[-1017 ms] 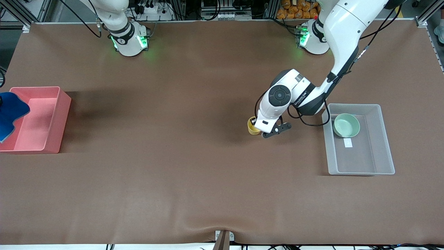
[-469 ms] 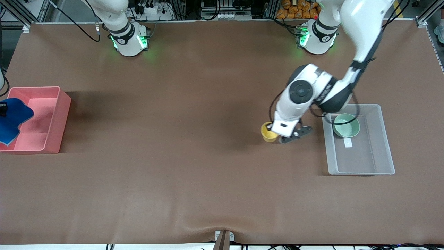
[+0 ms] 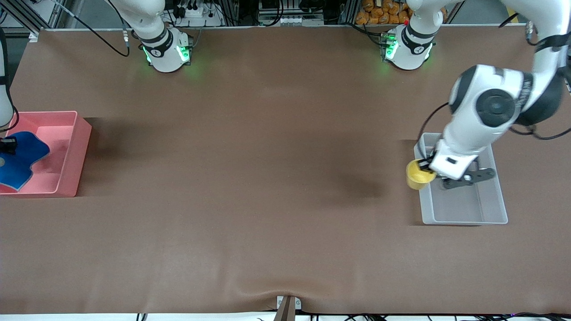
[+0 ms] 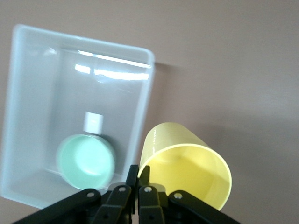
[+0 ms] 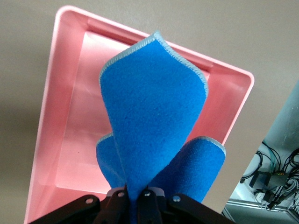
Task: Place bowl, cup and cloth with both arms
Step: 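Carry the yellow cup into the clear bin with the left gripper, then open both grippers, releasing the cup and the cloth into the bins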
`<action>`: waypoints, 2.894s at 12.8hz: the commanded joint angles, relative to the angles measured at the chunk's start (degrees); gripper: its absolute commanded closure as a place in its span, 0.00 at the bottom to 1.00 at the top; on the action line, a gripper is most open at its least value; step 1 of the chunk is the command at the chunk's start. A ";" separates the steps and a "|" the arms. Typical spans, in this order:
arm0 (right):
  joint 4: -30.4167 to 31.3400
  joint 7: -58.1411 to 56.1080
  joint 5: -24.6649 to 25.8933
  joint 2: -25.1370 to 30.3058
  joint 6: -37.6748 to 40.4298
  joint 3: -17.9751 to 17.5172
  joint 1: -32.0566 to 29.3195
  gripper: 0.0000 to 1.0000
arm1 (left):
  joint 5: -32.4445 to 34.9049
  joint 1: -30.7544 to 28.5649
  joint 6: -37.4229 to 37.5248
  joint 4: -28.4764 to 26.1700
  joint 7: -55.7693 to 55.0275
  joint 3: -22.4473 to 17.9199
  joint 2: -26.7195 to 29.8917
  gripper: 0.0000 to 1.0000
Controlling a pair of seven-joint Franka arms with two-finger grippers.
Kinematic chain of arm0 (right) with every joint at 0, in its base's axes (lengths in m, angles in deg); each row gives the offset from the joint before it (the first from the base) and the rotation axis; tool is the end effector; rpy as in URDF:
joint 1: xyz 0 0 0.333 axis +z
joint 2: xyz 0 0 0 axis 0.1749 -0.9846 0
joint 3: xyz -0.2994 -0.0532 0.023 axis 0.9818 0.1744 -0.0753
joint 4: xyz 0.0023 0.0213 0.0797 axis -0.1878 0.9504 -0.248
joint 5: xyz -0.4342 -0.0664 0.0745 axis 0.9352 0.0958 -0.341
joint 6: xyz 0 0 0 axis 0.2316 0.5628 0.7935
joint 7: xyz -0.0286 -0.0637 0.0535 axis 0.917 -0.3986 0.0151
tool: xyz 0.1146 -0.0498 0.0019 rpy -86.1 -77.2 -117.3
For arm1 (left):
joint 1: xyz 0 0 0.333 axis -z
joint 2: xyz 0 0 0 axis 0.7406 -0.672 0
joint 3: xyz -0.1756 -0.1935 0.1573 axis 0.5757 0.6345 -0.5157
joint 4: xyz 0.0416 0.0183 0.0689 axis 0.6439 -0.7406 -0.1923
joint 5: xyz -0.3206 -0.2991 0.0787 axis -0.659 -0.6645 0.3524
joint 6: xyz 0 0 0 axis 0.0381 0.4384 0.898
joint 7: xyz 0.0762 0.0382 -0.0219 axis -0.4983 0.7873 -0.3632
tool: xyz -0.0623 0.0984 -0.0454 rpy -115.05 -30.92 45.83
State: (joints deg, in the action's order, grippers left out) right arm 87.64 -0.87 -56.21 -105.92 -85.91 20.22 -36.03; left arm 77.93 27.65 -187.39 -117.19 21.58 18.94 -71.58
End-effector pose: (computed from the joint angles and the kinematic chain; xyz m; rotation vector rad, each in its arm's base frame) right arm 0.5666 -0.3684 0.2890 2.8912 0.4634 -0.2979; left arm 0.6442 -0.1025 0.3630 -3.0002 -0.2329 -0.0515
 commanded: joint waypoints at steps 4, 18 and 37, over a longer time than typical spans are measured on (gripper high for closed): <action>-0.96 -1.40 -4.08 -4.10 -0.33 -1.25 -2.08 1.00 | 0.02 -13.07 -1.54 -0.44 21.44 0.43 -1.25 1.00; -0.96 -1.40 -5.40 -11.48 -7.34 -1.25 -4.36 1.00 | 2.48 -16.61 -13.33 2.55 29.73 0.16 -18.65 1.00; -1.14 10.61 -8.04 10.91 13.89 -2.83 8.62 0.00 | -8.12 -16.78 7.64 7.79 15.50 6.76 9.64 0.00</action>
State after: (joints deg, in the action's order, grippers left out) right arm 84.65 4.93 -63.61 -98.40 -74.16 17.09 -30.37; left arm 73.60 11.50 -184.84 -112.19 37.63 25.67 -65.17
